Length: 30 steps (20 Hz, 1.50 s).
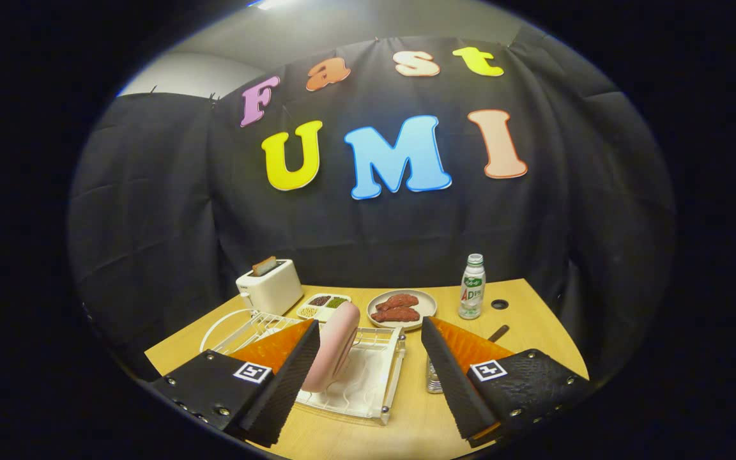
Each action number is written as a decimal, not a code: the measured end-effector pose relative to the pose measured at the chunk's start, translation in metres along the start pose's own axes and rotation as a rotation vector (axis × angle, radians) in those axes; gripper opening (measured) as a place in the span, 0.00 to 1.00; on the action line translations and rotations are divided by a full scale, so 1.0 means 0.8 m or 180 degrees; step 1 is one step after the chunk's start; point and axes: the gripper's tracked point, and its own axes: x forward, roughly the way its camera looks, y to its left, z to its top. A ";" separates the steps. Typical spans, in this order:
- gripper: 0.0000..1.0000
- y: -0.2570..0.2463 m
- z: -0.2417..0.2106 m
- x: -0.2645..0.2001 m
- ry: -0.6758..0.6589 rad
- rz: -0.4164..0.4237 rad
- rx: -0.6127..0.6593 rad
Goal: Take the plate from the dish rack, then take the spoon from the basket and place it into the plate.
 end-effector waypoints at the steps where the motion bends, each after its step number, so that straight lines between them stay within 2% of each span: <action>1: 0.98 0.009 -0.004 0.016 0.0081 0.0048 -0.0006; 5: 0.98 0.031 -0.028 0.076 0.0562 0.0191 0.0019; 10: 0.98 0.035 -0.063 0.130 0.1228 0.0226 -0.0038; 13: 0.91 0.036 -0.087 0.148 0.1570 0.0212 -0.0086; 18: 0.88 0.047 -0.121 0.162 0.1965 0.0227 0.0083; 19: 0.79 0.050 -0.123 0.161 0.2015 0.0232 0.0123; 20: 0.77 0.053 -0.125 0.161 0.2072 0.0250 0.0130; 21: 0.74 0.048 -0.130 0.162 0.2154 0.0153 0.0113; 23: 0.57 0.042 -0.135 0.155 0.2315 0.0040 0.0079; 25: 0.46 0.032 -0.136 0.153 0.2430 -0.0144 -0.0007; 27: 0.41 0.031 -0.133 0.152 0.2482 -0.0178 0.0015; 30: 0.41 0.023 -0.130 0.151 0.2592 -0.0241 -0.0156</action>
